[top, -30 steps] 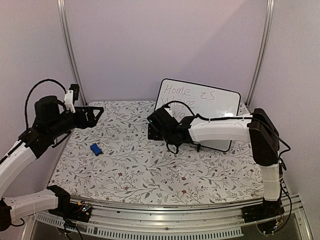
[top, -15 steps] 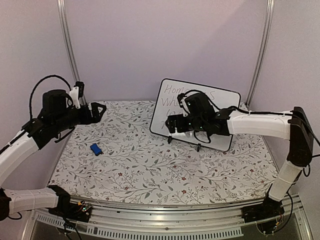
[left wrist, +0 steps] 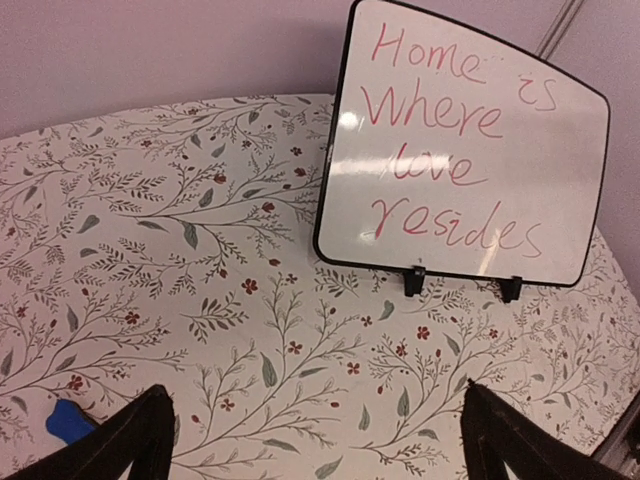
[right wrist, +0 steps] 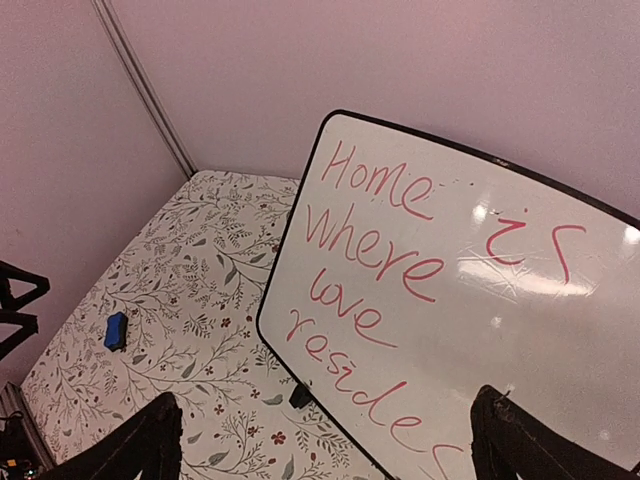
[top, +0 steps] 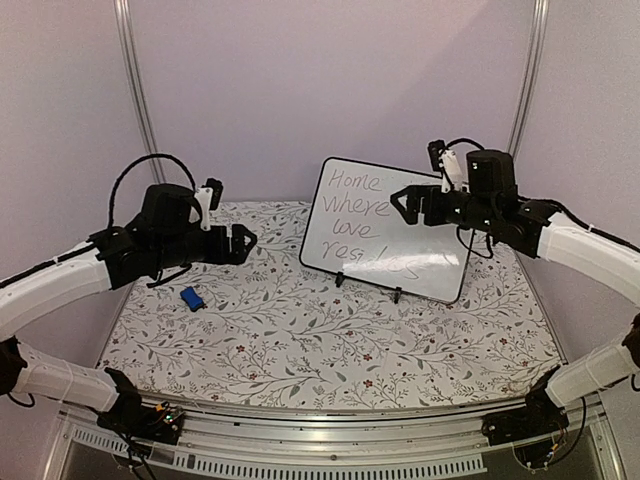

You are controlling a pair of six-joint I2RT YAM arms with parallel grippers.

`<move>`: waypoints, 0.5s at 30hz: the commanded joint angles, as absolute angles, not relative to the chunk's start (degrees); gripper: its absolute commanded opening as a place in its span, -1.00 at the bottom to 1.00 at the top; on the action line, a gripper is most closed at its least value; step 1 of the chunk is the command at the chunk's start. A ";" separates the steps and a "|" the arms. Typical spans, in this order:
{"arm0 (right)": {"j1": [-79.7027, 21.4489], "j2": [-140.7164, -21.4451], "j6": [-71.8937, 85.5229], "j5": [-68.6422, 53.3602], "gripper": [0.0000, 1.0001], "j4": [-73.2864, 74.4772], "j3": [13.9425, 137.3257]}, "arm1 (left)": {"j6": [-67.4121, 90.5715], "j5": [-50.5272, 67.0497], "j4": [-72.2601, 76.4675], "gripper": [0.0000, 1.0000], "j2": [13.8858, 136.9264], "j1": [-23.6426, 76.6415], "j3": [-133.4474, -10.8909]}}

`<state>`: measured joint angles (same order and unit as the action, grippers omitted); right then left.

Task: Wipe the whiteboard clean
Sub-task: Move the whiteboard to the center of the board.

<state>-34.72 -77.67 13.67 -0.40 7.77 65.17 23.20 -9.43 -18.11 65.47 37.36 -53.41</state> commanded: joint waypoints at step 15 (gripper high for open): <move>-14.64 -63.19 15.95 -10.35 0.98 11.29 55.47 | 21.00 -15.39 -5.29 0.99 93.51 48.56 -64.16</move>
<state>-16.36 -65.08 14.24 -7.22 10.37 57.04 23.14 -14.09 -9.69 89.60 46.87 -60.71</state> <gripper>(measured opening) 0.989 0.996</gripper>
